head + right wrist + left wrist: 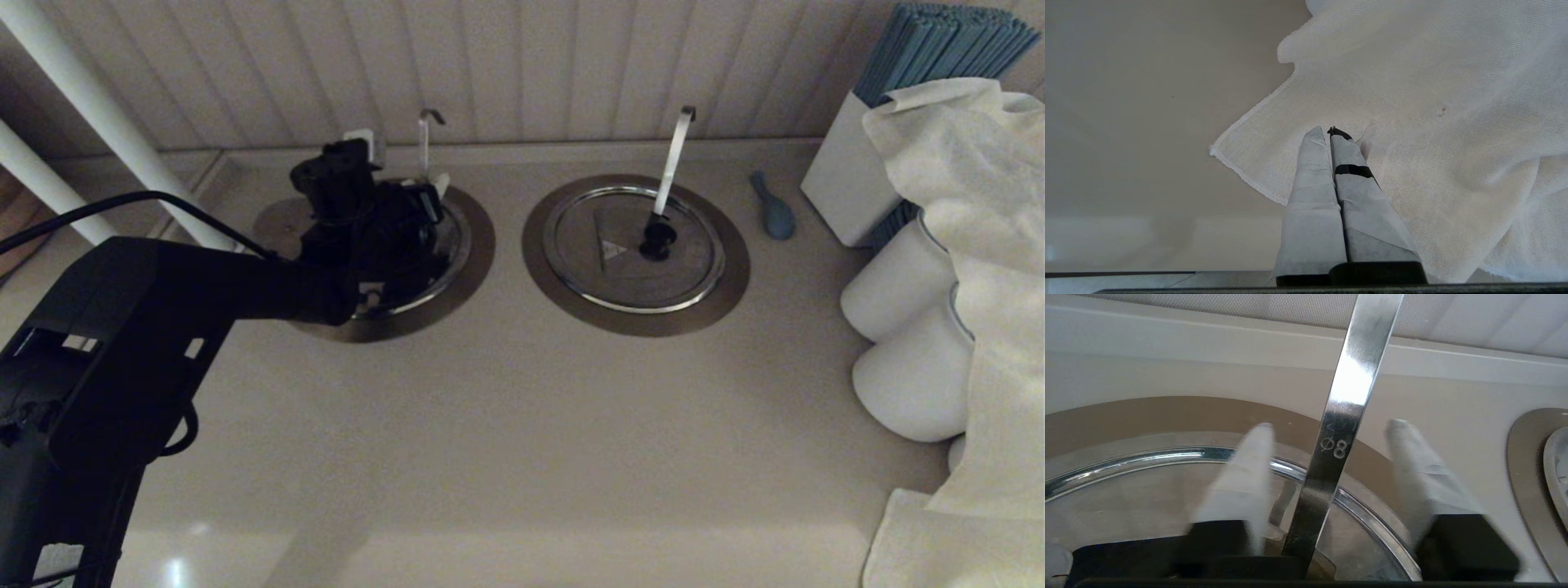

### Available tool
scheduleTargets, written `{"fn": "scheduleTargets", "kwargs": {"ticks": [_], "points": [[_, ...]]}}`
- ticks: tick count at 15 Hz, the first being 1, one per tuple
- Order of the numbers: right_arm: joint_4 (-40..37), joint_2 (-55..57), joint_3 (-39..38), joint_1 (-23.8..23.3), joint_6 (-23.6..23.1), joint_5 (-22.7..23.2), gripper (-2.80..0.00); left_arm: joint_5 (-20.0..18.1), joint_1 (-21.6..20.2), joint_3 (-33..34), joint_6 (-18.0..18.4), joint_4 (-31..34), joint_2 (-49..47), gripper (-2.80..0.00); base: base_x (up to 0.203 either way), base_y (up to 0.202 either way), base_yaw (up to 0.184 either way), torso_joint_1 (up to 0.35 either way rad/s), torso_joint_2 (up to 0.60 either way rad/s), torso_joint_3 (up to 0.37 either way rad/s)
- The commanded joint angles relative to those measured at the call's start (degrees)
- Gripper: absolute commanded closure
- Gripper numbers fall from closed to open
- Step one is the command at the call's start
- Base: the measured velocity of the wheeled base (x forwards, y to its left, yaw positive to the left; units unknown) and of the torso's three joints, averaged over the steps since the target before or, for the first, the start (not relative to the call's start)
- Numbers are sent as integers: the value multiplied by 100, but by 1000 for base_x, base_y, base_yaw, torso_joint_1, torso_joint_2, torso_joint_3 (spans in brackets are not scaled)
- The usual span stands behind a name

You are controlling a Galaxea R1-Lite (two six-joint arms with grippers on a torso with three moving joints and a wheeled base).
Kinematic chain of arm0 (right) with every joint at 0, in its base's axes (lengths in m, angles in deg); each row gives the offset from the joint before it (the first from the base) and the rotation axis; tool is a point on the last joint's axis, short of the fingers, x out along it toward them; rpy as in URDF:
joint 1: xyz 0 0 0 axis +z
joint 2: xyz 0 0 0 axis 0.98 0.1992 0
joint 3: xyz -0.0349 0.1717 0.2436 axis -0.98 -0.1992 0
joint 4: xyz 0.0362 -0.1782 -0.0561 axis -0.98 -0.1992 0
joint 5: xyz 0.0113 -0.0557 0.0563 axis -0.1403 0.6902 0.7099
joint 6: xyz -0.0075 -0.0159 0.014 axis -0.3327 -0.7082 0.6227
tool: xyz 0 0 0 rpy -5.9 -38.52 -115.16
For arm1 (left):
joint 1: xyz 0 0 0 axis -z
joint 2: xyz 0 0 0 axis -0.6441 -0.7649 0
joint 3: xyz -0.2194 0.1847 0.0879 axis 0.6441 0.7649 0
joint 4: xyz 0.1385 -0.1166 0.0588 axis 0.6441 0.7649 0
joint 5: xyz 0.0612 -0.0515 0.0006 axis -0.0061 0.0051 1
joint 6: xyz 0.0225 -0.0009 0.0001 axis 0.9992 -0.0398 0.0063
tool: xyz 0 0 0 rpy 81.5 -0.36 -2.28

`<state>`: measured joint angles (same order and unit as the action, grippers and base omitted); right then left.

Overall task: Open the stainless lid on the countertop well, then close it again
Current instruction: Stir with a spoon

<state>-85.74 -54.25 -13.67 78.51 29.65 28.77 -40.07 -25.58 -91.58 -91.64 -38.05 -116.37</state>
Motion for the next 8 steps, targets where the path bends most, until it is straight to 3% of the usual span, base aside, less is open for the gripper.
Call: {"fn": "scheduleTargets", "kwargs": {"ticks": [1,8], "points": [[2,-2,-4,0,-3,4,0,-3,-2,-14,-7,-25,-21,0,0,0,0,0,0,0],[9,-2,-1,0,-3,4,0,-3,-10,-18,-16,-24,29,0,0,0,0,0,0,0]]}}
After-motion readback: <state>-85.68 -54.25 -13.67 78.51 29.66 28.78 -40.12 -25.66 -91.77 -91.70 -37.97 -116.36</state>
